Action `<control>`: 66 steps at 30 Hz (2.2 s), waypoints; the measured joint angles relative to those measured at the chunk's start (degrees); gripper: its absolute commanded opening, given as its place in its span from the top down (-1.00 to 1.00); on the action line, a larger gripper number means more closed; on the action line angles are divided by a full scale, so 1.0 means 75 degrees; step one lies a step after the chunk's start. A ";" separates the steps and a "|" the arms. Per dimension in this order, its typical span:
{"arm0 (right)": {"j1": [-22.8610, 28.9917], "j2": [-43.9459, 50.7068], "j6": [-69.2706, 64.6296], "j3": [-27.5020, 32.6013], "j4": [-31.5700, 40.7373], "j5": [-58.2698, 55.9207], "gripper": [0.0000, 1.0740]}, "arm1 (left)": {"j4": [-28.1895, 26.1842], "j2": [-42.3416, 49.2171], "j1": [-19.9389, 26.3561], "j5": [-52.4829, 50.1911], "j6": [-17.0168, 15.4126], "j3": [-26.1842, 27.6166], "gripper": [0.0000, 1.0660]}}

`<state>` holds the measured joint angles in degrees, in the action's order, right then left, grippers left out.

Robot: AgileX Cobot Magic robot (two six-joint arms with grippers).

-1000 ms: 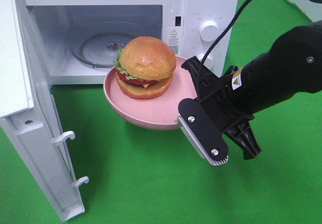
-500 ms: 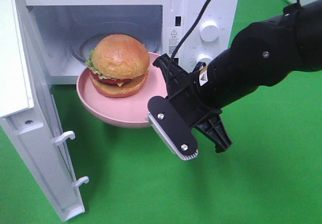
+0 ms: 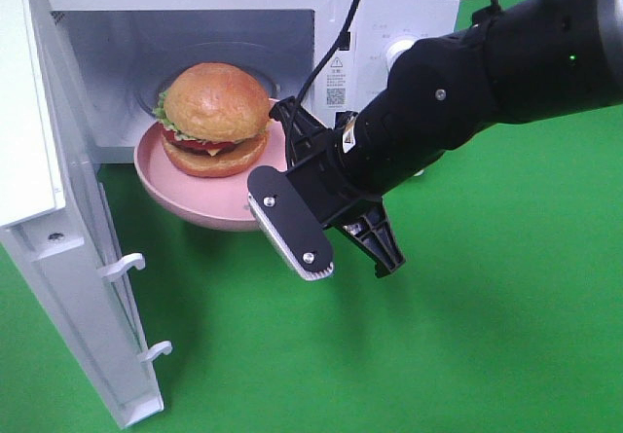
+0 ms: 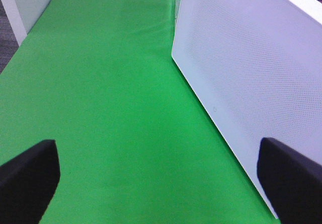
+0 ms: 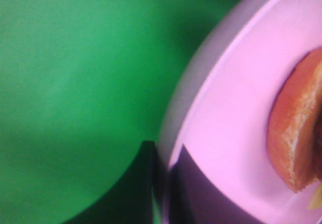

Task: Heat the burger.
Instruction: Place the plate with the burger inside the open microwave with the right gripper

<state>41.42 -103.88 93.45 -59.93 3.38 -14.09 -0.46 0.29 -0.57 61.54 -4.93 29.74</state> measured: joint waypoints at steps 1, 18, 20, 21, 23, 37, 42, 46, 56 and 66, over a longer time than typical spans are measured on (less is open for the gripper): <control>0.0000 0.0000 0.0000 0.0000 0.0000 0.0000 1.00 | 0.0000 0.0000 0.0000 0.0000 0.0000 0.0000 -0.87; 0.0000 -0.1199 -0.1245 -0.1650 -0.0802 -0.0413 1.00 | 0.0000 0.0000 0.0000 0.0000 0.0000 0.0000 -0.87; 0.0000 -0.1314 -0.1283 -0.1803 -0.0802 -0.0435 1.00 | 0.0000 0.0000 0.0000 0.0000 0.0000 0.0000 -0.87; 0.0000 -0.1314 -0.1283 -0.1803 -0.0802 -0.0435 1.00 | 0.0000 0.0000 0.0000 0.0000 0.0000 0.0000 -0.87; 0.0000 -0.1413 -0.1352 -0.1925 -0.0817 -0.0435 1.00 | 0.0000 0.0000 0.0000 0.0000 0.0000 0.0000 -0.87; 0.0000 -0.2292 -0.2865 -0.3102 -0.1772 -0.0749 1.00 | 0.0000 0.0000 0.0000 0.0000 0.0000 0.0000 -0.87; 0.0000 -0.2643 -0.3056 -0.3736 -0.1895 -0.0947 1.00 | 0.0000 0.0000 0.0000 0.0000 0.0000 0.0000 -0.87; 0.0000 -0.2888 -0.3086 -0.4156 -0.1895 -0.1161 1.00 | 0.0000 0.0000 0.0000 0.0000 0.0000 0.0000 -0.87; 0.0000 -0.3300 -0.3132 -0.4882 -0.1933 -0.1230 1.00 | 0.0000 0.0000 0.0000 0.0000 0.0000 0.0000 -0.87; -0.0122 -0.3613 -0.3140 -0.5340 -0.2017 -0.1222 1.00 | 0.0000 0.0000 0.0000 0.0000 0.0000 0.0000 -0.87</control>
<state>40.51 -130.98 69.90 -99.98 -11.75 -23.26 -0.46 0.29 -0.57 61.54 -4.93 29.74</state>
